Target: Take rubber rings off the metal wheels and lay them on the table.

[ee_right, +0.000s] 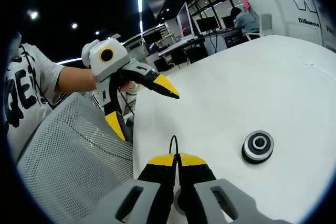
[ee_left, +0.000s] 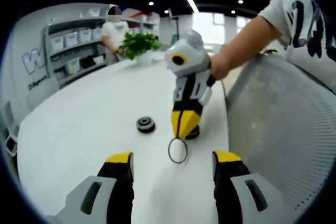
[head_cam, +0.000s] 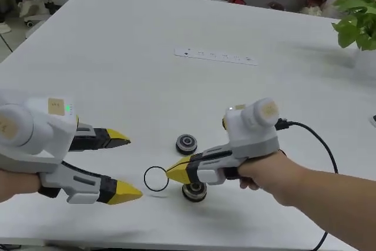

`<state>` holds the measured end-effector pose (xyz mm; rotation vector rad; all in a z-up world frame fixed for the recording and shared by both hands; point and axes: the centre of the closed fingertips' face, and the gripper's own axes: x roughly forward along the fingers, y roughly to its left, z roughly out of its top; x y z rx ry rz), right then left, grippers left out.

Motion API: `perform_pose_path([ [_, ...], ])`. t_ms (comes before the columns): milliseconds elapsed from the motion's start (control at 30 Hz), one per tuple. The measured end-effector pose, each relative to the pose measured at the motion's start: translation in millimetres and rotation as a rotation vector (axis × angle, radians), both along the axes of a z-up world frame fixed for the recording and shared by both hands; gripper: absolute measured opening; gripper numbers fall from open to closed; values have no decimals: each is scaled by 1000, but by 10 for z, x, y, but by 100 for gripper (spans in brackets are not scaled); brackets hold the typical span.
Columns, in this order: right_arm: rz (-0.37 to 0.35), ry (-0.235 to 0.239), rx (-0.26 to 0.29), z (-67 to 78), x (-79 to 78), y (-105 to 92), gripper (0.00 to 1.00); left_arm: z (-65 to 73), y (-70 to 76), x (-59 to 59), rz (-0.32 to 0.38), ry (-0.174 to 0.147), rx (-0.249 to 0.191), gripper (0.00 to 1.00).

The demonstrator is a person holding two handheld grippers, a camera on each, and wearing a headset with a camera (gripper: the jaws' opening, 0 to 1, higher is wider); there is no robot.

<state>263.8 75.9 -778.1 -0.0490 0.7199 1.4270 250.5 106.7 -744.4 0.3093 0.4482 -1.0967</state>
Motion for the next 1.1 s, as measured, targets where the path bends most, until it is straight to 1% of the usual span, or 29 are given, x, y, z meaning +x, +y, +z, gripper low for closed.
perform_pose_path([
  [100, -8, -12, -9, -29, 18, -1, 0, 8, 5, -7, 3, -1, 1, 62],
  [200, -13, -25, -18, -55, 37, -6, 0, 14, 12, -12, 11, 5, -6, 62],
  [300, -11, -37, -22, -60, 35, -5, 0, 1, 25, -18, 9, 5, 6, 62],
  [533, -7, -66, -26, -59, 31, 3, 9, -1, 23, -20, 11, 7, 15, 62],
  [633, -9, -70, -23, -48, 30, 1, 11, -4, 13, -23, 7, 8, 19, 62],
  [733, -16, -68, -20, -35, 40, -12, 14, 12, -7, -25, 3, 8, 13, 63],
  [833, -24, -70, -14, -11, 64, -35, 17, 15, -20, -22, -2, 7, 20, 63],
  [1100, -51, -74, 5, 73, 129, -138, 19, 29, -96, 21, -17, 8, 24, 63],
])
